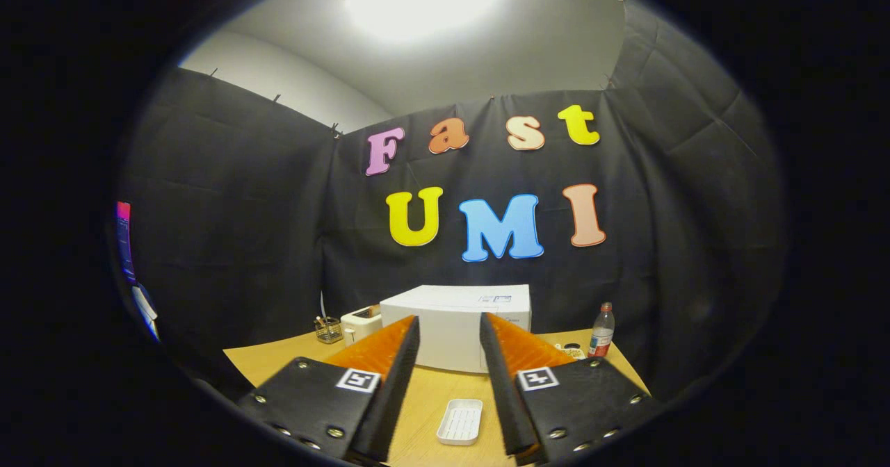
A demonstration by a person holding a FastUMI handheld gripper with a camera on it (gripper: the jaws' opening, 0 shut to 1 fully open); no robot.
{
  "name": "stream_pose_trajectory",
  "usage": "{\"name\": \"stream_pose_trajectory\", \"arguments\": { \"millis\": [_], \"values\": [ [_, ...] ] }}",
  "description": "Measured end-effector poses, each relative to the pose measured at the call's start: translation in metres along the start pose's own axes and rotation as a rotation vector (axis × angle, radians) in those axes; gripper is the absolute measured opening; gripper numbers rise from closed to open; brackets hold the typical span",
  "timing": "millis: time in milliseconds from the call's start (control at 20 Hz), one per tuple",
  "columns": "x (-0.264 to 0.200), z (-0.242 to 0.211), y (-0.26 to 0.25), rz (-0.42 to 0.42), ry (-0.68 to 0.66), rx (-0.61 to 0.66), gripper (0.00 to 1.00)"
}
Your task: Open the microwave, put the food inside, and close the microwave door.
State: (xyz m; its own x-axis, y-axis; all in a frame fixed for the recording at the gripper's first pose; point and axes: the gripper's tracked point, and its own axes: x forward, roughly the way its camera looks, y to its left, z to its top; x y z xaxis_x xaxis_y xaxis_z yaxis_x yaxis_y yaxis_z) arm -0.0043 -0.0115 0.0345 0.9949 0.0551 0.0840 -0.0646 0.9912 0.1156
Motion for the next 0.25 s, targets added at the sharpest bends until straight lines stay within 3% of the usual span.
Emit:
{"name": "stream_pose_trajectory", "arguments": {
  "millis": [100, 250],
  "values": [
    [-0.0028, 0.0010, -0.0014, -0.011, -0.002, -0.018, 0.92],
    [-0.0073, 0.0082, -0.0010, -0.017, -0.032, -0.019, 0.96]
  ]
}}
